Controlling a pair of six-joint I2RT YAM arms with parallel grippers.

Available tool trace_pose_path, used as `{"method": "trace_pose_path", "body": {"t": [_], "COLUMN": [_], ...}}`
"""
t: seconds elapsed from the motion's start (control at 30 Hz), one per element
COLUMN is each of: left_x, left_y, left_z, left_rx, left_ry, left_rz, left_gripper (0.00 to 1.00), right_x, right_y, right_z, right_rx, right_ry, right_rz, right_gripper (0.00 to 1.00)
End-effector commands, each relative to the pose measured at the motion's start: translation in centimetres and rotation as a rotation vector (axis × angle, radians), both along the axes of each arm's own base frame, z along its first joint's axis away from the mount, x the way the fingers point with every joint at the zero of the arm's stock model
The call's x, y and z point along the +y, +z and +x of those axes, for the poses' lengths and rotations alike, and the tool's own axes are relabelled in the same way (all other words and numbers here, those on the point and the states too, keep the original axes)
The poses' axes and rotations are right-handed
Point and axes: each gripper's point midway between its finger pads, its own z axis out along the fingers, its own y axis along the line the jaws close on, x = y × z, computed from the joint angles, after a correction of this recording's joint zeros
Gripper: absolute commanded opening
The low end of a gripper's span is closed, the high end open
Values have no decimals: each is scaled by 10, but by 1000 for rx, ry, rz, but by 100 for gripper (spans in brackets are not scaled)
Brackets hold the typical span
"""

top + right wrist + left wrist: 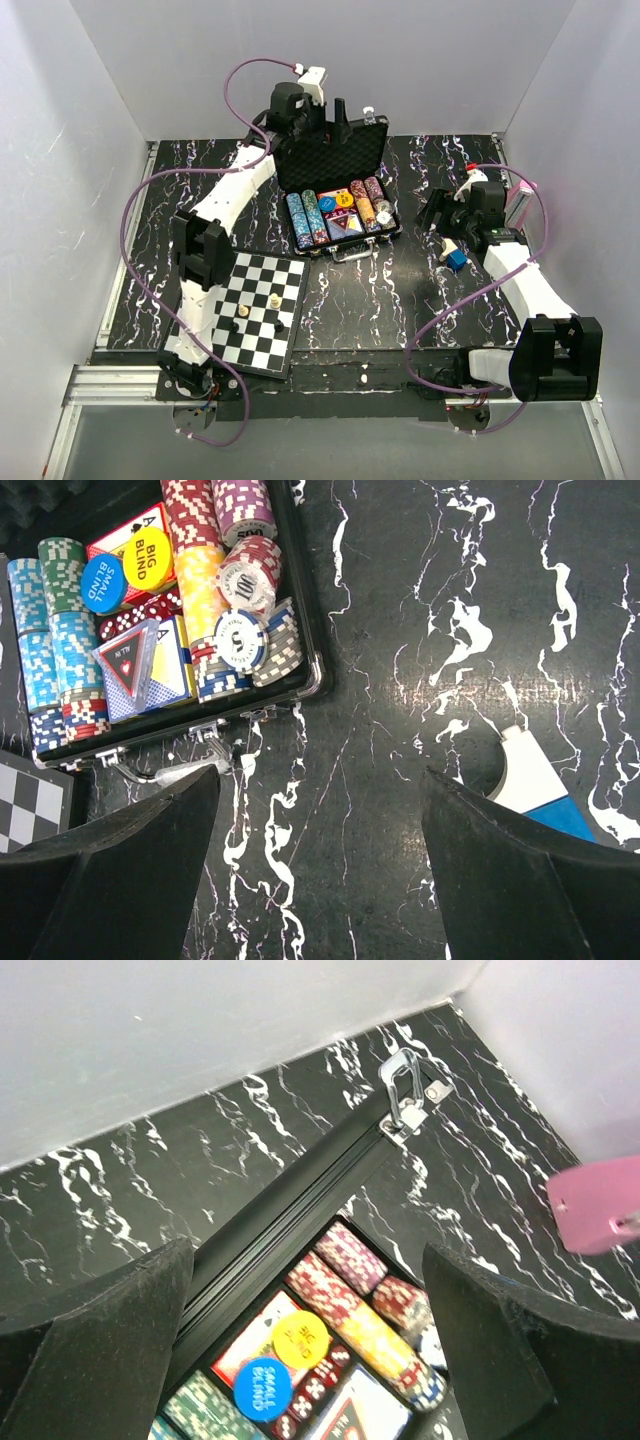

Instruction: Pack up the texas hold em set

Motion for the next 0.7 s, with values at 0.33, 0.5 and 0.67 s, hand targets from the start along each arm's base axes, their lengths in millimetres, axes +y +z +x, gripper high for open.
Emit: {"method": "trace_pose_path", "body": {"t": [0.33,0.5,0.67], "left_x": [-59,-53,-48], "left_y": [-17,30,18], "left_z": [-143,-156,-152], "left_rx": [226,135,125], "left_ry": [-185,-194,-182], "left_rz": [-24,-67,-23], "left_gripper": [98,98,98], "right_x": [-14,-20,-21], "right_y": [24,39,45], "right_z": [-15,-22,-26], "right_rx": [-68,-122,-140], "right_ry": [-66,-102,-111], "right_rz": [-20,-24,-26], "right_gripper": [87,87,87]}}
